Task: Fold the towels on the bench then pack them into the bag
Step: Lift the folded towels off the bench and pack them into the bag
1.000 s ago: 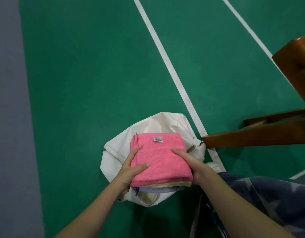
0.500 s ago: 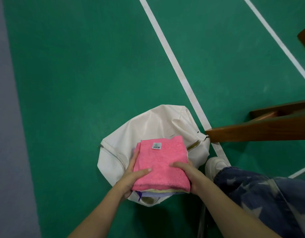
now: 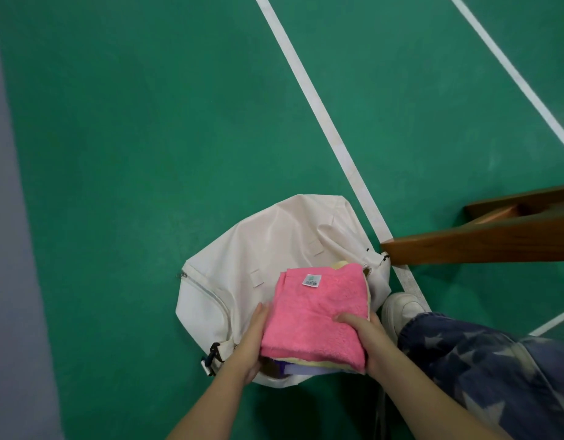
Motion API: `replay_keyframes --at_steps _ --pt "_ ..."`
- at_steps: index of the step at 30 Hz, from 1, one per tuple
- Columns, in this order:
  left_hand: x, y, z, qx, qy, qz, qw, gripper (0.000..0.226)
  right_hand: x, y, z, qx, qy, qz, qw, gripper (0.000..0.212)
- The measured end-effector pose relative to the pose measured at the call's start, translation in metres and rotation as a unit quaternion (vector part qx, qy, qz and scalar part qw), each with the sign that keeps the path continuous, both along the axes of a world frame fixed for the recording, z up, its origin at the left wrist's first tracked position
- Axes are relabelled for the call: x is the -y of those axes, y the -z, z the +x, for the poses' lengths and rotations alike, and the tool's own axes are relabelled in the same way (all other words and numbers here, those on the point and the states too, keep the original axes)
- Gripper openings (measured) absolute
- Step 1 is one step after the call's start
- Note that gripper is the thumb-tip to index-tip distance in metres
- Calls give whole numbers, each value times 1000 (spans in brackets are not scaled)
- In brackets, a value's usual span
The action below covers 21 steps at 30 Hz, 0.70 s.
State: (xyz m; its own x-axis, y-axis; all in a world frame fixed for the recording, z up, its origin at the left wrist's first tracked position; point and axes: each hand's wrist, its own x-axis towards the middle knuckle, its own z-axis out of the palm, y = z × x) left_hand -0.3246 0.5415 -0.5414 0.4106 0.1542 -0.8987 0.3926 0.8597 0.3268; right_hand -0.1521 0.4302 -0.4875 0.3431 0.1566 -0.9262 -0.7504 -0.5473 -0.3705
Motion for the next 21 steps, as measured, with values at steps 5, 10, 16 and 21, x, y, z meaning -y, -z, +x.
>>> replay_keyframes --at_steps 5,10,16,21 --pt "3 -4 5 14 -35 18 999 108 3 2 4 0 -9 12 1000 72" --pt "9 2 7 32 -56 49 997 56 7 1 6 1 -22 10 1000 70" --pt "7 -2 11 18 -67 106 992 55 10 -3 11 -3 -52 6 999 70" --pt "1 -10 16 28 -67 118 990 51 9 -8 13 7 -64 -5 998 68"
